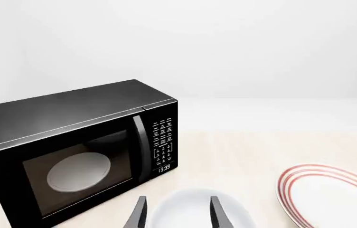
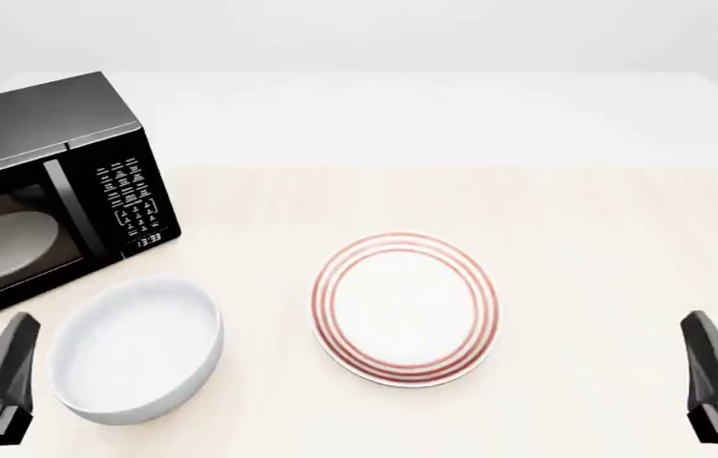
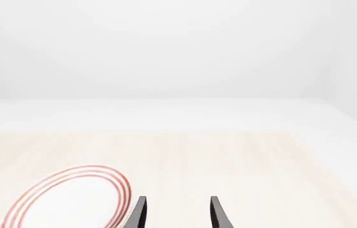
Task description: Put the white bowl to the right of the plate.
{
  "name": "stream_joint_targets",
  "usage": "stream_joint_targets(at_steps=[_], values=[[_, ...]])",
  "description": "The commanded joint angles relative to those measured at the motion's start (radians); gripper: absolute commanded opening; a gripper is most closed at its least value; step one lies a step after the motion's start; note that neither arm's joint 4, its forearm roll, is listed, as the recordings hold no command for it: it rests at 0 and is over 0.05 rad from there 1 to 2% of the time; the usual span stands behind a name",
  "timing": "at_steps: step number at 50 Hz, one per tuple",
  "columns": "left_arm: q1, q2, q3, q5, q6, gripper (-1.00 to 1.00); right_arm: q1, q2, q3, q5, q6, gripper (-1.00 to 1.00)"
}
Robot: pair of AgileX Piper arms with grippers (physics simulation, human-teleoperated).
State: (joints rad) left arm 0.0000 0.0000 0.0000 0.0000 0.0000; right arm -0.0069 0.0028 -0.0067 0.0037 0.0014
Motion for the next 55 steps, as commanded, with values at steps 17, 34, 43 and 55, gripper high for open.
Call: stream_joint_targets(at_steps=[17, 34, 43, 55], values=[[0.000, 0.000, 0.000, 0.000, 0.000, 1.00, 0.089, 0.165, -0.035, -0.078, -0.001, 1.00], [0.000, 0.000, 0.000, 0.000, 0.000, 1.00, 0.298, 0.707, -0.278, -0.314, 0.007, 1.00], [0.000, 0.000, 0.000, 0.000, 0.000, 1.00, 0.423, 0.967, -0.427, -0.373, 0.000, 1.00], [0.000, 0.000, 0.000, 0.000, 0.000, 1.00, 0.522, 1.190, -0.600, -0.368, -0.023, 1.00]])
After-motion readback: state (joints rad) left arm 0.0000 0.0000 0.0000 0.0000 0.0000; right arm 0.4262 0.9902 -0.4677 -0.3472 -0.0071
